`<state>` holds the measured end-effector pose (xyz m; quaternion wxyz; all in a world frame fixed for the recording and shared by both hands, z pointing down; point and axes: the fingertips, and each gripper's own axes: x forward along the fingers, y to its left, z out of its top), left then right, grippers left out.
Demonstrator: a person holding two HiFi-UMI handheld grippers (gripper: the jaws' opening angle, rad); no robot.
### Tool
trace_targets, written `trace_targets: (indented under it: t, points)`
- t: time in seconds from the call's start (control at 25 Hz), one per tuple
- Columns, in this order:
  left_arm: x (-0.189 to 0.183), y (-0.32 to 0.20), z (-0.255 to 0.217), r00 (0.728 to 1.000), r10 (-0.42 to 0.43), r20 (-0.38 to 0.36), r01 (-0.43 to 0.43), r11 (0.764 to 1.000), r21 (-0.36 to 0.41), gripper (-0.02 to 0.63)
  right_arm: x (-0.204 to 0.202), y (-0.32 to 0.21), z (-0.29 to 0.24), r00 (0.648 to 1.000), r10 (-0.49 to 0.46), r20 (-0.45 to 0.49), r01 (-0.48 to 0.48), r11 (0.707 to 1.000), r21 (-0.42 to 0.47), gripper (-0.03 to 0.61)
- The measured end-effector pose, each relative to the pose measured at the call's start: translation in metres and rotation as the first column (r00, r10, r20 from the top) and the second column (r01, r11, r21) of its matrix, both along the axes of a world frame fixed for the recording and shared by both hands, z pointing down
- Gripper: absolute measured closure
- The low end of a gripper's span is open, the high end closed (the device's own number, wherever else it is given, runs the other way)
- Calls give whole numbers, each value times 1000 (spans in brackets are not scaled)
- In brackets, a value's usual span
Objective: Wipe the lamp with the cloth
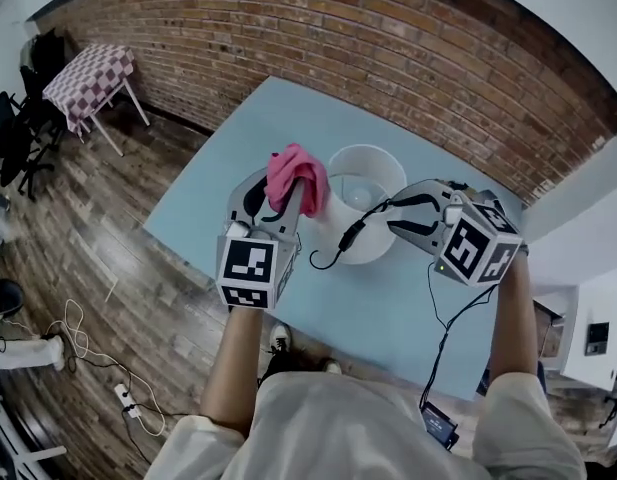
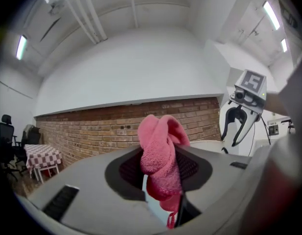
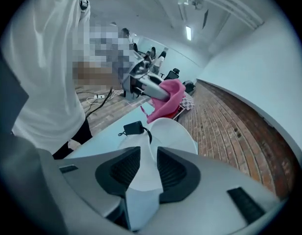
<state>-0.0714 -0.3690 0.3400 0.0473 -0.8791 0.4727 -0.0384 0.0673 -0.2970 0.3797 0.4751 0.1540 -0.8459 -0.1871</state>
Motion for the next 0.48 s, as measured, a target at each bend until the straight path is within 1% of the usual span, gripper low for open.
trace_targets:
  t: [0.08,0.16,0.28,0.48]
  points:
    - [8,4,-10,1000,13,-1,-13,1000,26,453,0,-1,8,998,-9,-56,9,1000,1,449]
    - [17,5,-12,1000,21,18,-21,999,26,453,1,-5,13,995,-13,-95,13,1000,0,449]
    - [25,2,-6,998,19,54,-19,1000,8,453,1,-9,17,994,-17,-108,17,1000,-4,449]
    - [33,3,6,997,29,67,-28,999,-19,453,-1,-8,17,994,-25,-111,24,1000,-15,451]
